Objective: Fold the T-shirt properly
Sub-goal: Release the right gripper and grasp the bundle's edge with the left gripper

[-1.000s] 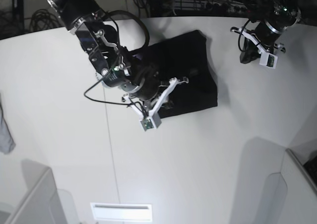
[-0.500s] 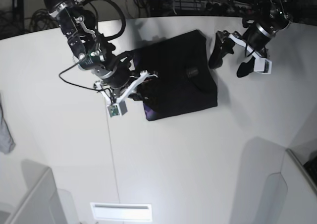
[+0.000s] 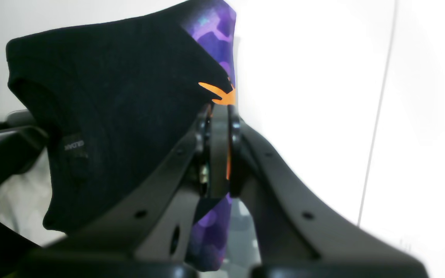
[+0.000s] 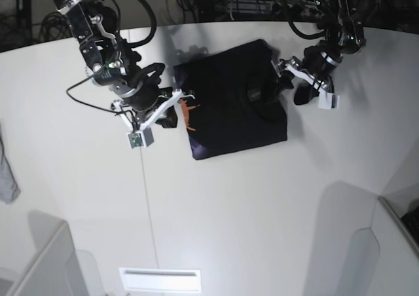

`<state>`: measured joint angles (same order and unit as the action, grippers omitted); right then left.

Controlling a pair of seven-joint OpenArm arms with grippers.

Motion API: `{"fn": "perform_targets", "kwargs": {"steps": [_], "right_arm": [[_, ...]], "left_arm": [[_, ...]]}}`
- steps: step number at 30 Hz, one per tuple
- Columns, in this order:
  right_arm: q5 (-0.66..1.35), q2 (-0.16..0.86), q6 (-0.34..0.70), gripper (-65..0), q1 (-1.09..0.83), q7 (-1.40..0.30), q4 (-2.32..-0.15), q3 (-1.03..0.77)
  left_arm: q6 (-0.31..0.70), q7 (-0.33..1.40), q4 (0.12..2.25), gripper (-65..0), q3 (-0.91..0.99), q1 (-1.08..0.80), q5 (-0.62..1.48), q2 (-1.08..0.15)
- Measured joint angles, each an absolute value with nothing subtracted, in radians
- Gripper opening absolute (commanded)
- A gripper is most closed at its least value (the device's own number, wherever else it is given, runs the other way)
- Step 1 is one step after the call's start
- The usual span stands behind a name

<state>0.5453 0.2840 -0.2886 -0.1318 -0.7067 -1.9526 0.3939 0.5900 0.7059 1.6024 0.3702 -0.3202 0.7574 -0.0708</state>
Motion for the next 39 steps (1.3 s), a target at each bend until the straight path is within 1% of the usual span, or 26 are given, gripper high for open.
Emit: {"fn": "perform_targets", "kwargs": {"steps": [2,16,17,21,24,27,30,31,39], "right_arm": [[0.545,0.285,-0.288,-65.0,-0.137,-0.706,-1.957,0.392],[0.545,0.285,-0.288,-65.0,-0.142,-0.706,-1.957,0.392],[0.545,0.285,-0.288,-65.0,-0.142,-0.706,-1.957,0.392],[0.545,0.285,-0.289,-65.0,-0.139,-0.706,-1.957,0.392],[0.543,0.285,-0.288,-65.0,-0.138,-0.706,-1.957,0.39],[0.549,0.279,-0.285,-65.0,-0.152,-0.706,-1.957,0.324],[0.542,0.281,-0.285,-65.0,-0.167,-0.702,-1.957,0.262],[0.542,0.282,-0.285,-65.0,-0.173,-0.702,-1.957,0.248],[0.542,0.279,-0.285,-65.0,-0.237,-0.702,-1.957,0.131]], "left_arm": [[0.575,0.704,1.595,0.0,0.346,-0.302,0.761,-0.063],[0.572,0.672,1.491,0.0,0.302,-0.248,0.787,-0.07],[0.558,0.67,1.486,-1.8,0.29,-0.241,0.788,-0.07],[0.502,0.672,1.482,-21.4,0.257,-0.229,0.786,-0.07],[0.488,0.678,1.481,-35.2,0.245,-0.231,0.781,-0.07],[0.455,0.681,1.481,-49.2,0.217,-0.233,0.773,-0.078],[0.443,0.689,1.479,-62.9,0.171,-0.22,0.775,-0.117],[0.44,0.692,1.479,-65.0,0.151,-0.212,0.774,-0.135],[0.433,0.692,1.477,-65.0,0.001,-0.154,0.773,-0.262]]}}
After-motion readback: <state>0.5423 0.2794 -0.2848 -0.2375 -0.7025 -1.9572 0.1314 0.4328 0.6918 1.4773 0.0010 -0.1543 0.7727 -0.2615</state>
